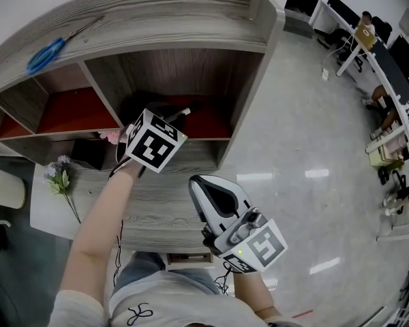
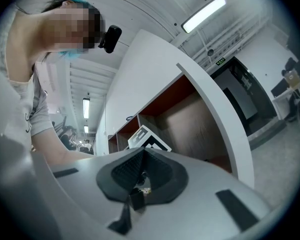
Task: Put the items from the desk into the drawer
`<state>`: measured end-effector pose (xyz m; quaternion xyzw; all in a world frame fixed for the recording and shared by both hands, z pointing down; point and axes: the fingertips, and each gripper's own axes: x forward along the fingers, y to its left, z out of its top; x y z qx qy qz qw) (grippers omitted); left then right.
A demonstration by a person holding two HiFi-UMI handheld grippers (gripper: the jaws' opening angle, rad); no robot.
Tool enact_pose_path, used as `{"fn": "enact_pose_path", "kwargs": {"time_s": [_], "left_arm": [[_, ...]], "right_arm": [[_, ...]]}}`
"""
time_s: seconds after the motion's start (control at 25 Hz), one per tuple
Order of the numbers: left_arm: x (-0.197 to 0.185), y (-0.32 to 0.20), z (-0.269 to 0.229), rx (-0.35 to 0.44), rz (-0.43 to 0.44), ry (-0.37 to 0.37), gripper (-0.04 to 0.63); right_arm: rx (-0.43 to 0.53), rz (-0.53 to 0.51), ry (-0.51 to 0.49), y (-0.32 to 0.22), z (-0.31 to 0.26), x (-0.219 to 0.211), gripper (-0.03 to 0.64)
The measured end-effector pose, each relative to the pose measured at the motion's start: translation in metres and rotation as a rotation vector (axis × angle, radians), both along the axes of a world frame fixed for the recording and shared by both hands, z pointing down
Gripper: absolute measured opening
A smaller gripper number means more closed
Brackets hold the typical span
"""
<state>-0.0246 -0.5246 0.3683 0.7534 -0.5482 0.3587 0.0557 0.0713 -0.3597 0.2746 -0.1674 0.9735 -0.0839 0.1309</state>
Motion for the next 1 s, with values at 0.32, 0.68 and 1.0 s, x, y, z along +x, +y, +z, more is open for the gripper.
{"fn": "enact_pose_path", "kwargs": {"time_s": [0.32,0.68,1.0], "left_arm": [[-0.004,-0.012,0.007,-0.046,-0.015,0.055,0.089],[-0.001,-0.009,0.006,0.000,-0.001,-0.002,0.072],[0.005,0.009,-0.007,0.072,0.004,0.077,0.071]], "right_arm": [[-0.007,0.007,-0.006,-0.002,0.002,0.005,0.008],[0.000,0.014,-0.005,0.000,-0.001,0.004,0.008],[0.005,0.022,0.004,0.007,-0.002,0.003,0.008]]}}
